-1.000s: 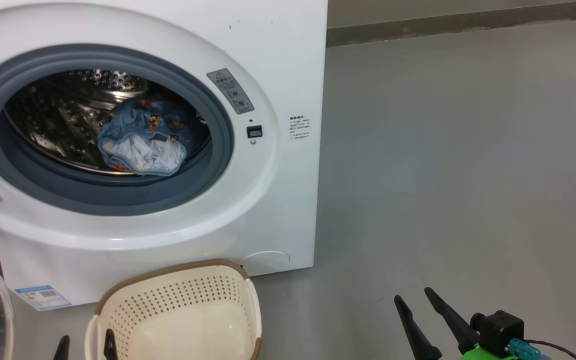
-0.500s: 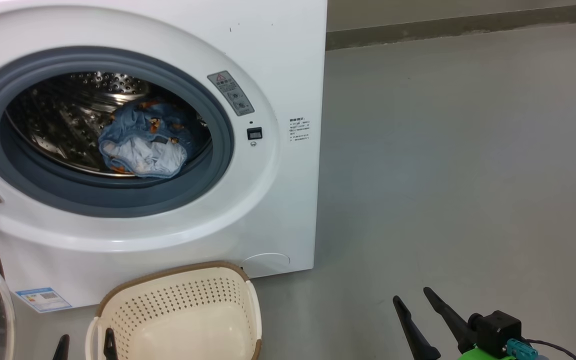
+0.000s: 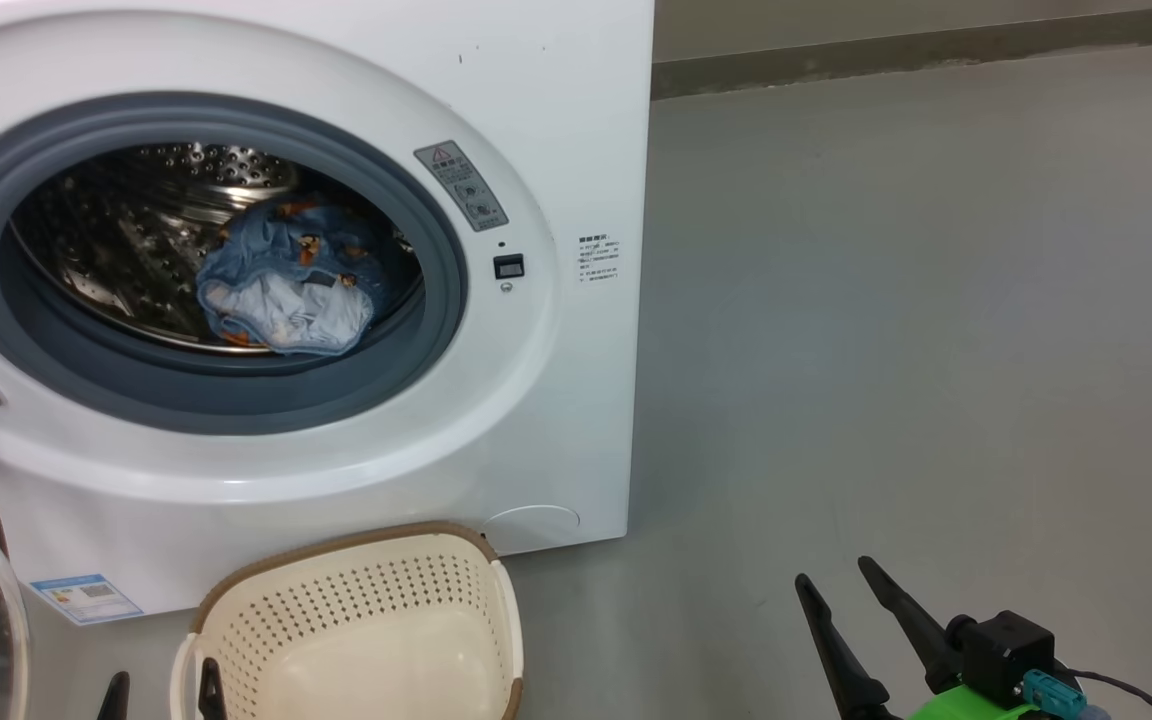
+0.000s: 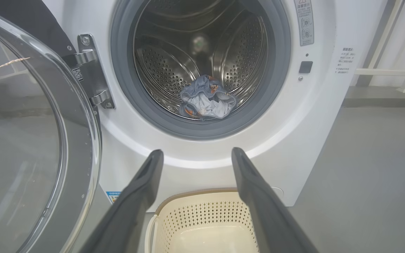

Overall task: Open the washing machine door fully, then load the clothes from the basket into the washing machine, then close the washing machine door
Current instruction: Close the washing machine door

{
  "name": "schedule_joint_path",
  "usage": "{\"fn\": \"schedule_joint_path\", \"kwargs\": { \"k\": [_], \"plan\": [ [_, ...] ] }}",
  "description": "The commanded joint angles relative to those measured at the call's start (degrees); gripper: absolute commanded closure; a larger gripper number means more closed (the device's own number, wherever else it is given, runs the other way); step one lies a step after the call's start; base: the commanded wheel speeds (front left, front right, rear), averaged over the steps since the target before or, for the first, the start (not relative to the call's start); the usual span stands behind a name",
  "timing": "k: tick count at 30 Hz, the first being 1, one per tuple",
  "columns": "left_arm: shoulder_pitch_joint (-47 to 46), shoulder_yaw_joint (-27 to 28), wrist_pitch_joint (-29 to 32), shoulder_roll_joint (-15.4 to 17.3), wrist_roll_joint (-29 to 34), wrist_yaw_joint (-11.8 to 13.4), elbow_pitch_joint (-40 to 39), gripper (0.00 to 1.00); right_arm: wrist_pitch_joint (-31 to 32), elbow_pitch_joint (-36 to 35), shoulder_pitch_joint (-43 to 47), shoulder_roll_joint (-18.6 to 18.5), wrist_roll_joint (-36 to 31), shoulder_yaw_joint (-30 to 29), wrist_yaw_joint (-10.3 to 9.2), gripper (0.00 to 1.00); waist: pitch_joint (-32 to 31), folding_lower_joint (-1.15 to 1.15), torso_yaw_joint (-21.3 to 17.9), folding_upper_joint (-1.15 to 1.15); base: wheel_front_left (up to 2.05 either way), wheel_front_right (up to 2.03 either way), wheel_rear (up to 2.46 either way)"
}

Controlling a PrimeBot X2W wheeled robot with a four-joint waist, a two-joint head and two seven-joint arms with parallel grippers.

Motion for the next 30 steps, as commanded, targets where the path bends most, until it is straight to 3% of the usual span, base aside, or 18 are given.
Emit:
{"fn": "schedule_joint_path", "kwargs": {
  "k": [1, 14, 30],
  "plan": [
    [-1.6, 2.0, -0.4, 0.1, -0.3, -0.2, -1.1, 0.00, -0.7, -1.5, 0.2, -0.2, -0.8, 0.9, 0.09, 0.00, 0.0, 0.00, 0.0, 0.00, 0.00, 0.00, 0.00],
    [-2.4, 2.3, -0.4, 0.1, 1.2, 0.5, -0.9, 0.00, -0.7, -1.1, 0.1, 0.0, -0.6, 0.6, 0.09, 0.00, 0.3, 0.00, 0.1, 0.00, -0.36, 0.36, 0.00],
    [-4.1, 2.8, -0.4, 0.1, 1.4, 0.3, -1.5, 0.00, -0.7, -1.1, 0.0, 0.5, -0.2, 0.0, 0.09, 0.00, 0.9, 0.00, -0.1, 0.00, -1.79, 1.79, 0.00]
  ]
}}
